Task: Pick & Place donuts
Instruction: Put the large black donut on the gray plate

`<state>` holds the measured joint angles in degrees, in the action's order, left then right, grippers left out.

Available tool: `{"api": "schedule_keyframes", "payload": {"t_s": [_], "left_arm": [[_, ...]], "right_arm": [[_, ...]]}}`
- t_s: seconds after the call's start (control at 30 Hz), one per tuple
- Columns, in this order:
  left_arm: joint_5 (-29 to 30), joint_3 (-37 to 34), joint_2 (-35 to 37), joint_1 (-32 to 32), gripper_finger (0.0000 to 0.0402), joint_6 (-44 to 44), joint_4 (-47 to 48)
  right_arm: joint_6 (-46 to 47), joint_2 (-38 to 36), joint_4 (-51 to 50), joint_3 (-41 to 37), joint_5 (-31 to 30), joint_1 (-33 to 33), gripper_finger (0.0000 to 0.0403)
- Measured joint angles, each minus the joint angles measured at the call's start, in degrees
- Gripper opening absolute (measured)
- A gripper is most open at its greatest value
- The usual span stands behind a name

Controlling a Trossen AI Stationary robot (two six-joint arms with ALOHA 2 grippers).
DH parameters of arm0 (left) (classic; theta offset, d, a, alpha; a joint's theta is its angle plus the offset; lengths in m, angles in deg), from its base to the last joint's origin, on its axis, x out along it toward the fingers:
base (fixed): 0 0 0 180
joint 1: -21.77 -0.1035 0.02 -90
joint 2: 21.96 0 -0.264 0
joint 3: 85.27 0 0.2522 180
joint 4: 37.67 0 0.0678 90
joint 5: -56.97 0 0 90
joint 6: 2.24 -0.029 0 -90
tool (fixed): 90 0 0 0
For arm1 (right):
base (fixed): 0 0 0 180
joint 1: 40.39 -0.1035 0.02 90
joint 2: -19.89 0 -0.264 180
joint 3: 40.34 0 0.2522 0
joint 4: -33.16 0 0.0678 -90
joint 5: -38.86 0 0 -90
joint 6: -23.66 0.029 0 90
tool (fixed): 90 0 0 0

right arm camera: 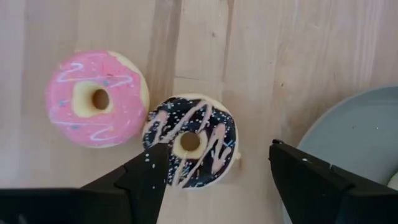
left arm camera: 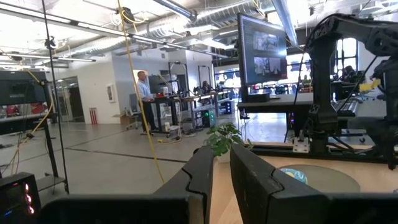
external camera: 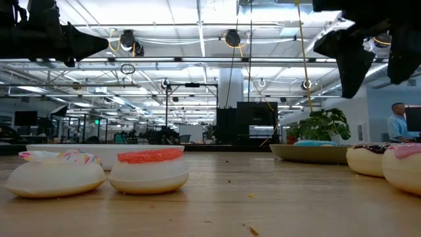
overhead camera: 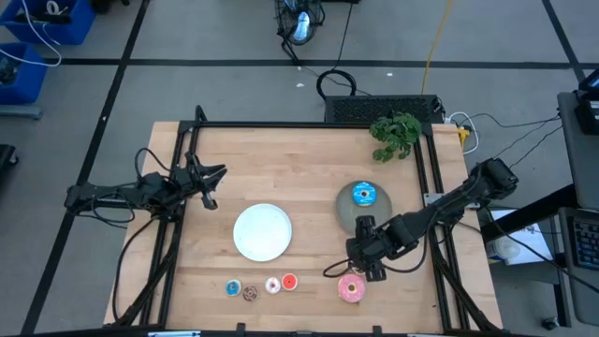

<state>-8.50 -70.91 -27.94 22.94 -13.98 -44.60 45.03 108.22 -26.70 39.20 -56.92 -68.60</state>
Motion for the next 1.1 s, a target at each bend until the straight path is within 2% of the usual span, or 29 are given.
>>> {"api": "schedule_keyframes", "payload": {"t_s": [0.43, 0.93, 1.1], "left_arm": [[0.0, 0.0, 0.0, 0.0, 0.0063, -0.4, 0.0], [0.0, 0.0, 0.0, 0.0, 0.0063, -0.5, 0.3], [0.0, 0.0, 0.0, 0.0, 0.0063, -0.5, 0.4]], "right_arm": [[-5.4, 0.0, 11.9, -7.4, 1.4, 2.3, 0.0256], [-5.6, 0.0, 20.0, -14.4, 1.3, 2.4, 0.0256], [-5.8, 2.6, 20.7, -15.7, 1.4, 2.4, 0.0256]]}}
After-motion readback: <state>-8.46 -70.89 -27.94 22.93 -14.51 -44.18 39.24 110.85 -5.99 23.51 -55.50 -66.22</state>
